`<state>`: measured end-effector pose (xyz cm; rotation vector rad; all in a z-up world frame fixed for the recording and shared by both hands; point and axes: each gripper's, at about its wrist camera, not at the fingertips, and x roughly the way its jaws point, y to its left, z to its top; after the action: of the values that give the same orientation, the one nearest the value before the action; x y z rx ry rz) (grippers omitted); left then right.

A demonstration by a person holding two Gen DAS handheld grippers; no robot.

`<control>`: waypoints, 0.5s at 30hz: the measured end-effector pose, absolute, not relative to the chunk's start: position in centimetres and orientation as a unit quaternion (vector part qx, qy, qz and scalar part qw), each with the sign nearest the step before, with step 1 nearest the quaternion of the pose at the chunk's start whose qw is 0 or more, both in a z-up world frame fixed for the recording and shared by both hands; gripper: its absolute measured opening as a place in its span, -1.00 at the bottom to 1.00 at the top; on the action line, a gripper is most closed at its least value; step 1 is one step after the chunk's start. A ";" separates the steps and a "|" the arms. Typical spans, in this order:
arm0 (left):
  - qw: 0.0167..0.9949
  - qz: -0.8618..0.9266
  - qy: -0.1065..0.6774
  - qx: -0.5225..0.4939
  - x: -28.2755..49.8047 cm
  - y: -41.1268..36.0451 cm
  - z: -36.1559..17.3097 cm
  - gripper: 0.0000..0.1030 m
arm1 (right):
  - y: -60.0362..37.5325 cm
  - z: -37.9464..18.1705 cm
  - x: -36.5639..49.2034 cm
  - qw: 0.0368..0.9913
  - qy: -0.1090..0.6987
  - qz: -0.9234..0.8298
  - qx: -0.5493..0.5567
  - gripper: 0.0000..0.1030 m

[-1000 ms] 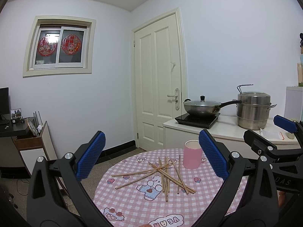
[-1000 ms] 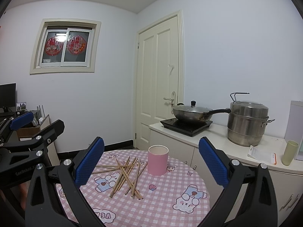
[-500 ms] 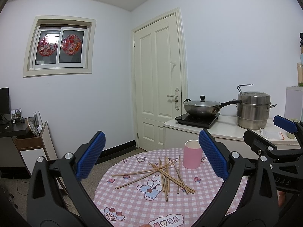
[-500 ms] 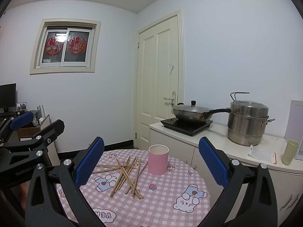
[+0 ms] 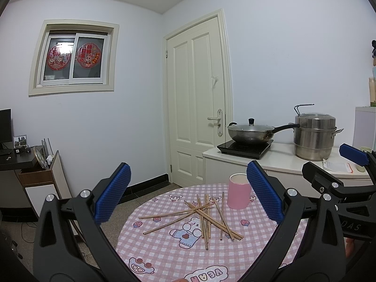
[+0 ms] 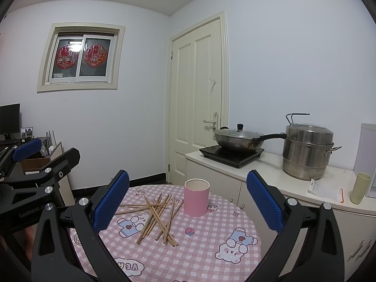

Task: Organize utensils

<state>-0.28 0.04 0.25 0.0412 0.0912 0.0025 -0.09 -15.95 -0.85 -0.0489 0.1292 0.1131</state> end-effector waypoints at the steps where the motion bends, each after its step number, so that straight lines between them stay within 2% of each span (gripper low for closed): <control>1: 0.999 0.001 0.045 0.021 -0.3 0.0 0.2 0.88 | -16.0 -0.8 -0.1 0.996 0.064 0.056 -0.024 0.87; 15: 0.999 0.002 0.046 0.022 -0.3 0.0 0.2 0.88 | -16.0 -0.7 -0.1 0.996 0.066 0.057 -0.024 0.87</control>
<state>-0.25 0.01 0.22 0.0433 0.0913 0.0033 -0.07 -16.01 -0.70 -0.0488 0.1322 0.1132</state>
